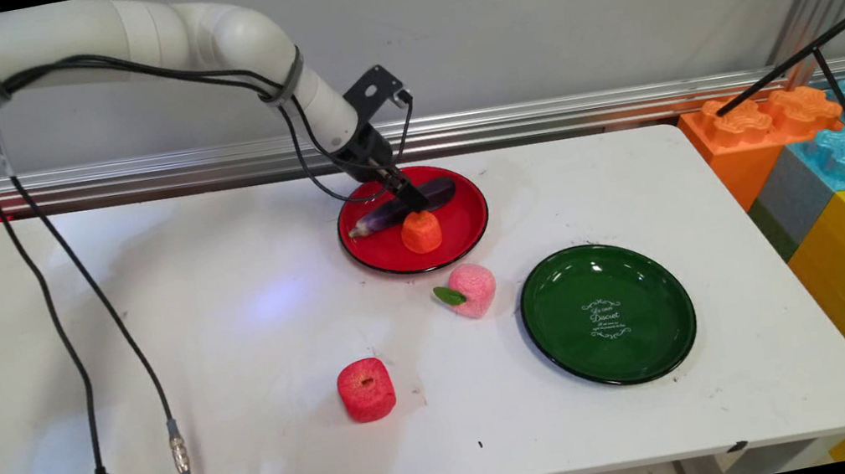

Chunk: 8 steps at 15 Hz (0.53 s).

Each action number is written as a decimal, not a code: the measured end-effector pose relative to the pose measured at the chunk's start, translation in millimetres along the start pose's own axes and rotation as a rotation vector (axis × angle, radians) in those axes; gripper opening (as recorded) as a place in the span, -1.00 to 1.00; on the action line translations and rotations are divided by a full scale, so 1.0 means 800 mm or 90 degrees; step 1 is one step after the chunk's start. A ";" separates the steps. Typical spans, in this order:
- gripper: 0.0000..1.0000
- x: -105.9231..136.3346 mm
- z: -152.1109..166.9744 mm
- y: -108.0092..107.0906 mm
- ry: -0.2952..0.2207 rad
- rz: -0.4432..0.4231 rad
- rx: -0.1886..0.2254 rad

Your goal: Pick up the eggplant from the red plate

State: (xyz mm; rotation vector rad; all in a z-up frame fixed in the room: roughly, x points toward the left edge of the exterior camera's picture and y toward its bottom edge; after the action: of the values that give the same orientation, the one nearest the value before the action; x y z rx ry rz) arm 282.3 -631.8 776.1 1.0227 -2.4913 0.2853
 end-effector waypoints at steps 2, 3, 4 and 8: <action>1.00 0.001 0.010 -0.004 0.006 0.003 -0.002; 1.00 0.001 0.014 -0.007 0.009 0.004 -0.002; 1.00 0.002 0.018 -0.008 0.012 0.005 -0.002; 1.00 0.003 0.027 -0.014 0.020 0.011 -0.002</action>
State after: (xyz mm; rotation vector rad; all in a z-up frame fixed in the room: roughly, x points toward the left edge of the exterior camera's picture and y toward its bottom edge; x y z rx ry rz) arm 282.1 -648.8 758.6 0.9874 -2.4728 0.2997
